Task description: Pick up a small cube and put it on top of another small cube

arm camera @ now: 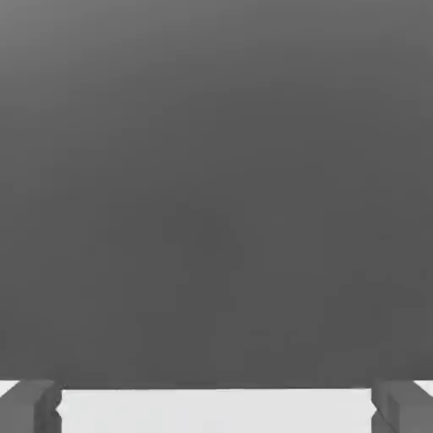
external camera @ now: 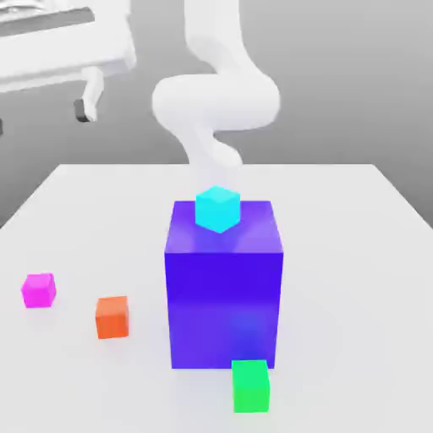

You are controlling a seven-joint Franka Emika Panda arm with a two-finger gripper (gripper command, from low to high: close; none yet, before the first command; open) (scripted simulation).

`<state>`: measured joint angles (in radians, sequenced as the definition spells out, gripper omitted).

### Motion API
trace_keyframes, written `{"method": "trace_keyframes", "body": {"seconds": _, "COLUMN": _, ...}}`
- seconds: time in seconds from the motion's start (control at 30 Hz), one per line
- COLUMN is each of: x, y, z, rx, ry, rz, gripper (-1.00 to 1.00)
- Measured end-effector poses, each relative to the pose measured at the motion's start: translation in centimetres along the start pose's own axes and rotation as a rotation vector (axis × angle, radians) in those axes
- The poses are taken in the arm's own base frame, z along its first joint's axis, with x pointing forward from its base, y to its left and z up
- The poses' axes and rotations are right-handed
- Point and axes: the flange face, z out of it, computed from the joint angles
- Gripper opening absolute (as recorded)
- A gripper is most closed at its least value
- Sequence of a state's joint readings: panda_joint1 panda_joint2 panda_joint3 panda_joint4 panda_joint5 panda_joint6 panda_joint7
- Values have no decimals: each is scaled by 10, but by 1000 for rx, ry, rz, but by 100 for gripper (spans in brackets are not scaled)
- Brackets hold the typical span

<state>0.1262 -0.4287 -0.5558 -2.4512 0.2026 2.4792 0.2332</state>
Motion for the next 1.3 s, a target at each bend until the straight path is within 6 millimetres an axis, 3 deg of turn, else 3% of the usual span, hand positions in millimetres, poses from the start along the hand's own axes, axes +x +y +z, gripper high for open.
{"method": "trace_keyframes", "body": {"seconds": 0.33, "x": -4, "y": 92, "z": 82, "rx": -101, "ry": -107, "rz": -6, "gripper": 0}}
{"method": "trace_keyframes", "body": {"seconds": 0.63, "x": -26, "y": 178, "z": 127, "rx": -207, "ry": -181, "rz": -21, "gripper": 0}}
{"method": "trace_keyframes", "body": {"seconds": 0.97, "x": -59, "y": 262, "z": 144, "rx": -327, "ry": -241, "rz": -58, "gripper": 0}}
{"method": "trace_keyframes", "body": {"seconds": 1.3, "x": -91, "y": 334, "z": 125, "rx": -443, "ry": -267, "rz": -99, "gripper": 0}}
